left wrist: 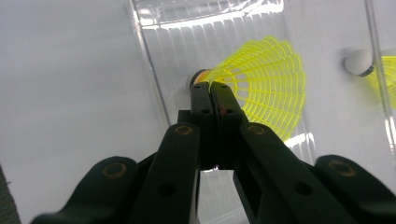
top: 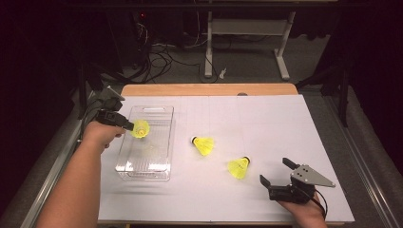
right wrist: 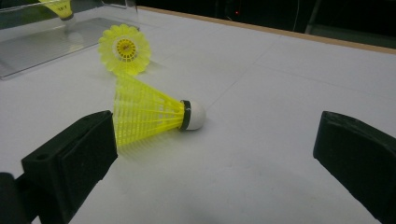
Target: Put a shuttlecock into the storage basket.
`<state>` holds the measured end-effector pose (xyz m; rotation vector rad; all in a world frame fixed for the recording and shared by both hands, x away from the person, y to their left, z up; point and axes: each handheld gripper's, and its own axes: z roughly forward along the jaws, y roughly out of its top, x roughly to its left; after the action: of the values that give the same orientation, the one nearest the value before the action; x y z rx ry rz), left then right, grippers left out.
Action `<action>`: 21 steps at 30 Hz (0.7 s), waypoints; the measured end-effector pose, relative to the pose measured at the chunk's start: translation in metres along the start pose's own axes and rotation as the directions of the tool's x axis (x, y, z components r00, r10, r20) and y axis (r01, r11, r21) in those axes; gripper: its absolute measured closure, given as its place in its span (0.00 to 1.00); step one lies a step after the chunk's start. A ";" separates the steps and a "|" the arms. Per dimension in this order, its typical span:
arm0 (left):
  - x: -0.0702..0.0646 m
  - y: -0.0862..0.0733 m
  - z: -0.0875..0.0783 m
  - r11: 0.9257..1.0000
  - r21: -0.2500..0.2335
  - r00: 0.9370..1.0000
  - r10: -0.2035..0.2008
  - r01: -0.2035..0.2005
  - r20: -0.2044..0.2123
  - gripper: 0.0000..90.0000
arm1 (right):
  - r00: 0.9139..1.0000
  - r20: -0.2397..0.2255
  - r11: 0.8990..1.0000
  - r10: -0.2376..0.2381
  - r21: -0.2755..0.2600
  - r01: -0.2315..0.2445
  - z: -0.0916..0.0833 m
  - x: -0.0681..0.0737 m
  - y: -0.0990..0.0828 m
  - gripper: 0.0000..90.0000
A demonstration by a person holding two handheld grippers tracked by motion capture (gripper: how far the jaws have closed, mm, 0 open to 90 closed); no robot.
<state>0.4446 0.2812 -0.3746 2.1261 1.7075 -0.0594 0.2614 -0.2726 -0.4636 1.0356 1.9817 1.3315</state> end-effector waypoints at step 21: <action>-0.003 -0.001 0.005 1.000 0.010 1.000 0.008 -0.008 -0.016 0.99 | 1.000 -0.001 1.000 -0.004 -0.001 0.004 0.000 0.000 0.000 0.00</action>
<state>0.4444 0.2771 -0.3781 2.1465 1.7108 -0.0483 0.2612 -0.2727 -0.4636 1.0307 1.9830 1.3308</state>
